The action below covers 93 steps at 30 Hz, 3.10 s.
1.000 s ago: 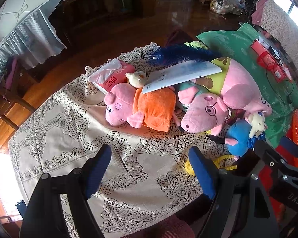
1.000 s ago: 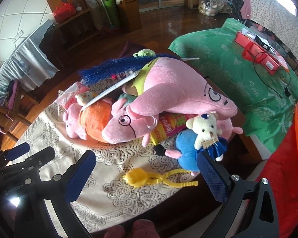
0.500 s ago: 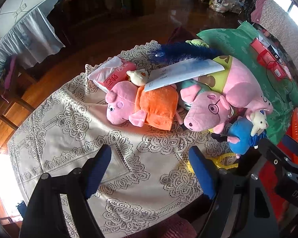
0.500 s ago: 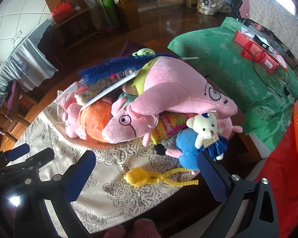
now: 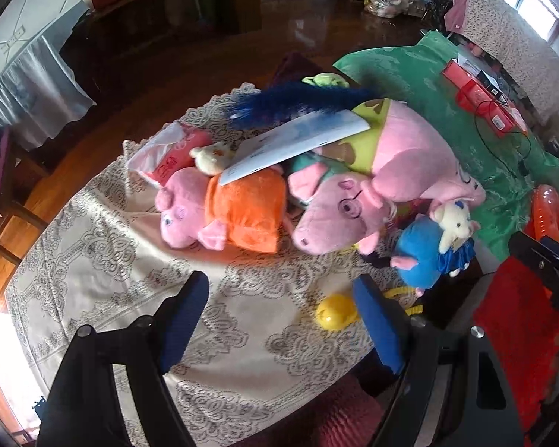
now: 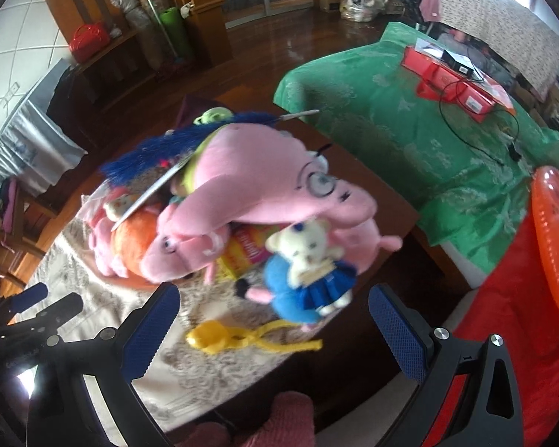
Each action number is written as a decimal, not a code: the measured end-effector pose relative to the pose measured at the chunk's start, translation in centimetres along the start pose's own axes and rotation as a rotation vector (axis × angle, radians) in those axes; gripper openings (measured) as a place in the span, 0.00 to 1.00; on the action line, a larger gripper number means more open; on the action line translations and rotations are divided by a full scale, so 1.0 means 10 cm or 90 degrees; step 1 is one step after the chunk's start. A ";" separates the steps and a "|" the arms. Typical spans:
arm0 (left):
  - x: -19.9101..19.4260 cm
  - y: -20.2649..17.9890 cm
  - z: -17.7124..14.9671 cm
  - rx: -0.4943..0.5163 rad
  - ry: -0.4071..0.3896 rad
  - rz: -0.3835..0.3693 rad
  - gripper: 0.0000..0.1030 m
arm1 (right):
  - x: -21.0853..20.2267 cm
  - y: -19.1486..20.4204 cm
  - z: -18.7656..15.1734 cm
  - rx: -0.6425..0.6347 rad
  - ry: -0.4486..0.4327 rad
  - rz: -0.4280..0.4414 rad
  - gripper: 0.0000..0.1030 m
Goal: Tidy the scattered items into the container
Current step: 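Move both grippers toward the large pink pig in the green shirt, then close the right gripper on the pig's arm while the left gripper grips its body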
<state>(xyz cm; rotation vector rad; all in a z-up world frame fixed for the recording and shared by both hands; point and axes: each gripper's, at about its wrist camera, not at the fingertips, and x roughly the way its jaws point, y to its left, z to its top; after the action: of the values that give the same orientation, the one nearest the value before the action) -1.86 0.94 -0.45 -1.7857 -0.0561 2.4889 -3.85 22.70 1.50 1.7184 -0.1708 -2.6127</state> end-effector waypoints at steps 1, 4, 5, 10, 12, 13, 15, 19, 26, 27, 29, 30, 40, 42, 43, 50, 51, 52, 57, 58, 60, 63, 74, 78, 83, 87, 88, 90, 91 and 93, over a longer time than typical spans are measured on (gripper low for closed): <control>0.05 -0.09 0.05 -0.003 0.002 -0.002 0.78 | 0.04 -0.08 0.06 -0.006 0.004 0.004 1.00; 0.20 -0.34 0.21 -0.013 0.008 -0.008 0.78 | 0.15 -0.34 0.27 -0.027 0.020 0.017 1.00; 0.25 -0.43 0.26 -0.017 0.010 -0.009 0.78 | 0.18 -0.44 0.32 -0.032 0.022 0.021 1.00; 0.50 -0.78 0.49 -0.024 0.019 -0.015 0.78 | 0.45 -0.83 0.56 -0.044 0.055 0.037 1.00; 0.60 -0.84 0.55 -0.023 0.026 -0.006 0.78 | 0.58 -0.92 0.61 -0.050 0.070 0.040 1.00; 0.65 -0.87 0.57 -0.022 0.030 -0.003 0.78 | 0.65 -0.97 0.64 -0.054 0.078 0.041 1.00; 0.75 -0.92 0.62 -0.016 0.039 0.001 0.78 | 0.77 -1.02 0.67 -0.057 0.092 0.046 1.00; 0.89 -0.98 0.66 -0.006 0.055 -0.001 0.78 | 0.99 -1.04 0.71 -0.066 0.115 0.058 1.00; 0.99 -1.06 0.68 0.004 0.066 -0.022 0.78 | 1.28 -1.03 0.75 -0.083 0.144 0.068 1.00; 1.01 -1.08 0.69 0.009 0.069 -0.021 0.78 | 1.31 -1.02 0.76 -0.088 0.147 0.069 1.00; 1.07 -1.09 0.72 0.014 0.076 -0.021 0.78 | 1.37 -1.01 0.78 -0.102 0.152 0.069 1.00; 1.11 -1.09 0.73 0.015 0.080 -0.022 0.78 | 1.40 -1.00 0.79 -0.108 0.154 0.069 1.00; 1.31 -1.13 0.78 0.037 0.081 -0.028 0.76 | 1.66 -0.97 0.89 -0.128 0.161 0.106 1.00; 1.32 -1.13 0.79 0.044 0.076 -0.031 0.68 | 1.70 -0.94 0.91 -0.137 0.163 0.119 1.00; 1.33 -1.12 0.78 0.048 0.075 -0.030 0.63 | 1.71 -0.92 0.92 -0.141 0.162 0.128 1.00; 1.25 -1.02 0.76 0.041 0.057 -0.033 0.37 | 1.84 -0.69 0.85 -0.157 0.187 0.203 0.87; 1.23 -1.00 0.76 0.036 0.053 -0.036 0.36 | 1.81 -0.64 0.83 -0.163 0.183 0.192 0.81; 1.21 -0.98 0.76 0.032 0.050 -0.039 0.34 | 1.75 -0.61 0.82 -0.166 0.175 0.186 0.79; 0.93 -0.77 0.69 0.000 0.022 -0.043 0.32 | 1.38 -0.51 0.76 -0.185 0.136 0.200 0.66; 0.86 -0.72 0.67 -0.006 0.017 -0.042 0.32 | 1.29 -0.47 0.76 -0.193 0.127 0.204 0.66; 0.73 -0.62 0.62 -0.017 0.007 -0.042 0.31 | 1.10 -0.36 0.75 -0.211 0.106 0.214 0.64; 0.46 -0.40 0.48 -0.042 -0.012 -0.045 0.31 | 0.84 -0.15 0.76 -0.234 0.077 0.237 0.63; -0.27 0.61 -0.07 -0.143 -0.069 -0.018 0.29 | 0.31 0.96 0.57 -0.295 0.022 0.332 0.62; -0.15 0.90 -0.25 -0.182 -0.059 -0.015 0.29 | 0.43 1.28 0.47 -0.291 0.025 0.326 0.62; -0.11 1.11 -0.34 -0.198 -0.064 0.002 0.60 | 0.66 1.33 0.44 -0.240 0.067 0.319 0.62; -0.05 1.23 -0.46 -0.209 -0.047 0.023 0.82 | 0.76 1.28 0.55 -0.215 0.072 0.311 0.62; -0.02 1.27 -0.50 -0.213 -0.039 0.028 0.82 | 0.79 1.29 0.58 -0.214 0.072 0.305 0.62; 0.06 1.32 -0.55 -0.224 -0.026 0.031 0.82 | 0.87 1.26 0.65 -0.202 0.075 0.294 0.62; 0.11 1.34 -0.56 -0.230 -0.020 0.029 0.82 | 0.91 1.24 0.68 -0.193 0.080 0.293 0.62; 0.18 1.34 -0.55 -0.232 -0.016 0.026 0.82 | 0.98 1.20 0.73 -0.179 0.086 0.290 0.62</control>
<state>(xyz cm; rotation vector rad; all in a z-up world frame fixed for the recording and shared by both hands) 2.25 -12.31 -4.95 -1.8936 -0.5101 2.6664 -15.00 10.71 -3.45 1.5361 -0.1605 -2.0789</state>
